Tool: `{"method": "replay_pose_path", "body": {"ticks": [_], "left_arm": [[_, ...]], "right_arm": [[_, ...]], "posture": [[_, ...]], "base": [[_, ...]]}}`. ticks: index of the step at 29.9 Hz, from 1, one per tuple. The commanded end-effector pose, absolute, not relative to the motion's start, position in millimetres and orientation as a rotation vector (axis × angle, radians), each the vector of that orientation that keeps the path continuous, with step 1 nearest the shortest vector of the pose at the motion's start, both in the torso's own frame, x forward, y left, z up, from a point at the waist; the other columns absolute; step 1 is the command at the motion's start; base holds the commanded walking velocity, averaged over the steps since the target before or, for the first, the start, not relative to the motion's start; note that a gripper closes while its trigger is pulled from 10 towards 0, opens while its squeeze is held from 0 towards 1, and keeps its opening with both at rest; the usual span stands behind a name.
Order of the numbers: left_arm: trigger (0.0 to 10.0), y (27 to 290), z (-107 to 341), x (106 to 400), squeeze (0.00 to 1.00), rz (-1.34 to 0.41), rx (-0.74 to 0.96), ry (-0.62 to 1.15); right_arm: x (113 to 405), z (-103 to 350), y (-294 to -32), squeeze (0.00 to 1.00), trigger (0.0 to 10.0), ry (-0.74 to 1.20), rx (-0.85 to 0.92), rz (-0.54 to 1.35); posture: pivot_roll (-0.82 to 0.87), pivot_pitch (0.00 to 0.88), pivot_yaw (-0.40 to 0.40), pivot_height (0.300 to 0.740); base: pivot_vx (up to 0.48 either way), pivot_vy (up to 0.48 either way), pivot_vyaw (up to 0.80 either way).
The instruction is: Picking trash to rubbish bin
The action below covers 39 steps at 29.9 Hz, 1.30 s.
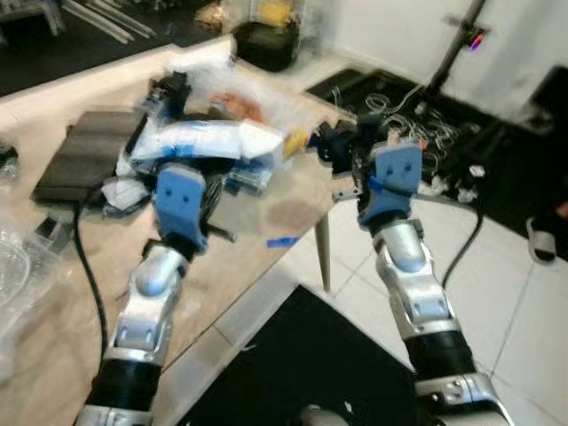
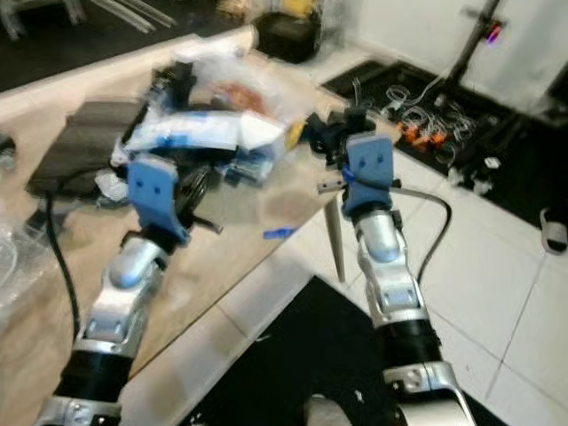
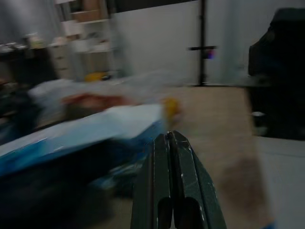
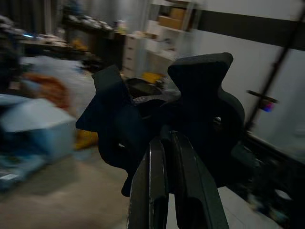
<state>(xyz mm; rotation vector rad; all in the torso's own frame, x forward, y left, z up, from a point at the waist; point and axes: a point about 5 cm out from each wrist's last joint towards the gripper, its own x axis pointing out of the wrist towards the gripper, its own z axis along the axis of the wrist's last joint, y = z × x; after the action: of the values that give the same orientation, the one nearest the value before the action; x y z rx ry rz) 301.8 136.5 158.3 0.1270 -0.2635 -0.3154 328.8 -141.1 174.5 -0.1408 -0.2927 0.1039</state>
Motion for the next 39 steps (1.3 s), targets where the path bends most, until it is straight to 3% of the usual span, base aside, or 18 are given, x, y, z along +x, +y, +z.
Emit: {"method": "replay_pose_path", "body": {"ticks": [1,39], "left_arm": [[10.0,134,157,302,0.00,-0.330,0.135,-0.253],[10.0,146,142,298,0.00,-0.265,0.158,-0.192]], "right_arm": [[329,172,-144,0.00,10.0,-0.283,-0.131,0.090],[323,139,-145,0.00,10.0,-0.159,-0.105,0.073]], "posture": [[0.05,0.014,-0.036,0.740],[0.05,0.042,-0.032,0.740]], "base": [[0.000,0.000,-0.80],[0.000,0.000,-0.80]]}}
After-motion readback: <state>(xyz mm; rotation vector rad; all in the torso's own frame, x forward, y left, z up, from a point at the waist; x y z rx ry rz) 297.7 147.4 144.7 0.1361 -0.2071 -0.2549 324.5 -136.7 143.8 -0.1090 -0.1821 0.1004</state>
